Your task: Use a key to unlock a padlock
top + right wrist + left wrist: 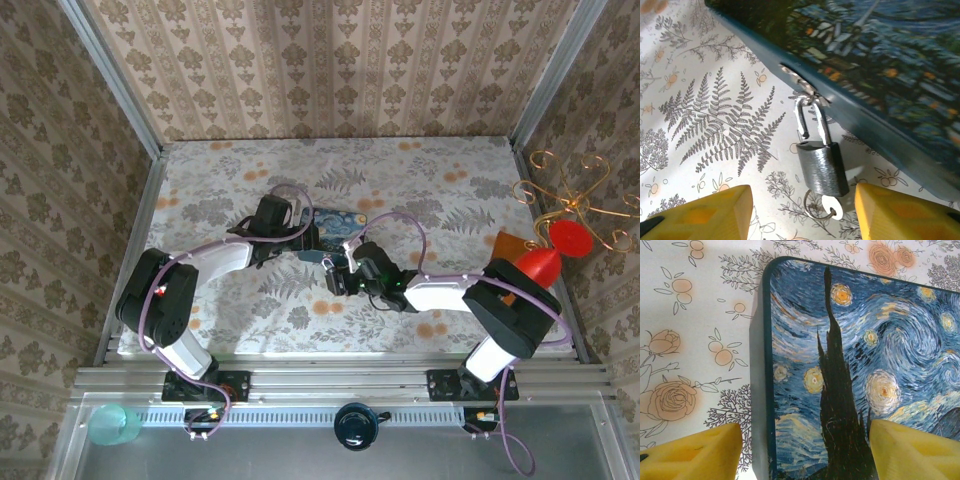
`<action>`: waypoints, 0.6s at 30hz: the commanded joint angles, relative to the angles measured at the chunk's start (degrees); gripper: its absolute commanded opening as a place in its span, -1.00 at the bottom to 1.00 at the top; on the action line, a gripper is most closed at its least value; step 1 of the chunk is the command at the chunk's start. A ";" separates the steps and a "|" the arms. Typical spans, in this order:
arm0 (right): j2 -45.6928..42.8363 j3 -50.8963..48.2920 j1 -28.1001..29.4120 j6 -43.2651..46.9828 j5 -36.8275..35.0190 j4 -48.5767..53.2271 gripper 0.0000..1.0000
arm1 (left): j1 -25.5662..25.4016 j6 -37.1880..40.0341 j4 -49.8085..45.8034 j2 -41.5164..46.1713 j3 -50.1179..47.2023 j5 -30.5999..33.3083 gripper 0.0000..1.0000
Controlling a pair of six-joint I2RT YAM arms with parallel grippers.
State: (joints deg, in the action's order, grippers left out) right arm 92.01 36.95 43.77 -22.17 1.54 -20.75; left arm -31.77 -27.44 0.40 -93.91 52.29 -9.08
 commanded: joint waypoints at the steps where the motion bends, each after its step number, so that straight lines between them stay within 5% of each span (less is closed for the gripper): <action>1: 1.22 2.14 0.27 1.46 -7.50 3.05 0.15 | 0.39 -1.05 -3.42 -0.67 -2.35 3.89 0.35; 13: 5.55 5.59 -0.82 1.05 -3.31 4.66 -0.01 | 0.39 -2.31 -3.41 -0.71 -3.96 5.96 0.31; 18: 5.97 5.43 -1.13 0.62 -2.15 4.42 -0.23 | 0.39 -2.96 -3.48 -0.90 -3.91 7.05 0.27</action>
State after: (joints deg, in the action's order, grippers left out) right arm 97.32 41.45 42.87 -21.15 -0.93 -17.50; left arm -31.83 -30.09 3.31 -93.58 50.65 -7.44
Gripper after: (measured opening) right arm 0.403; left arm 0.642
